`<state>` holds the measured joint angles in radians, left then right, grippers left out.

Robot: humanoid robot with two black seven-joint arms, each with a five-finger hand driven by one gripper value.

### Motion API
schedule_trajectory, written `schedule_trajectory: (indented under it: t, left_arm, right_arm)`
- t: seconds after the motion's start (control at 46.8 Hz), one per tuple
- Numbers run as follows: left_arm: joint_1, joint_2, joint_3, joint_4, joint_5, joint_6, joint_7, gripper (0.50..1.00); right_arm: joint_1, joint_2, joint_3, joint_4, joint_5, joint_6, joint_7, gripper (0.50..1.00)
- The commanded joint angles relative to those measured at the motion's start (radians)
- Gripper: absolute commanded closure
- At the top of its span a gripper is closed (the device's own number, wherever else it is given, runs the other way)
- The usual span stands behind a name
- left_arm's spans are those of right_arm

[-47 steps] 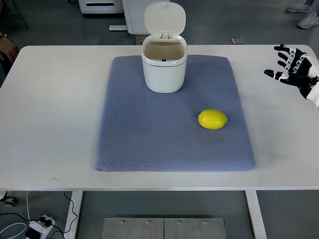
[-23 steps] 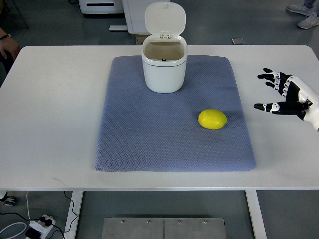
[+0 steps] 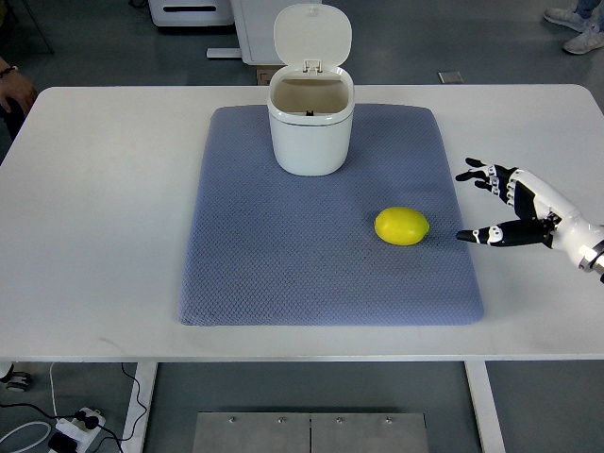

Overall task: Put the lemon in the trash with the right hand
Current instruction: 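Move the open right hand down beside the yellow lemon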

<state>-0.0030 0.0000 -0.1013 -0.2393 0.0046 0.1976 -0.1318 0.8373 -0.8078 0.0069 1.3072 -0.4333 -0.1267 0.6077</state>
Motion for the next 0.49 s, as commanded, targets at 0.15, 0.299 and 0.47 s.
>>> schedule_trajectory:
  t: [0.15,0.299,0.47]
  left_arm:
    - [0.0,0.0,0.0,0.0,0.0,0.0,0.0,0.5]
    - [0.0,0.0,0.0,0.0,0.0,-0.003,0.0,0.5]
    - [0.0,0.0,0.0,0.0,0.0,0.0,0.0,0.5]
  right_arm:
    - [0.094,0.064,-0.134,-0.006,-0.002,-0.067,-0.002,0.515]
    - [0.118,0.108,-0.163,-0.02,-0.001,-0.097,-0.029,0.515]
    - [0.12,0.144,-0.165,-0.034,0.002,-0.11,-0.068,0.515]
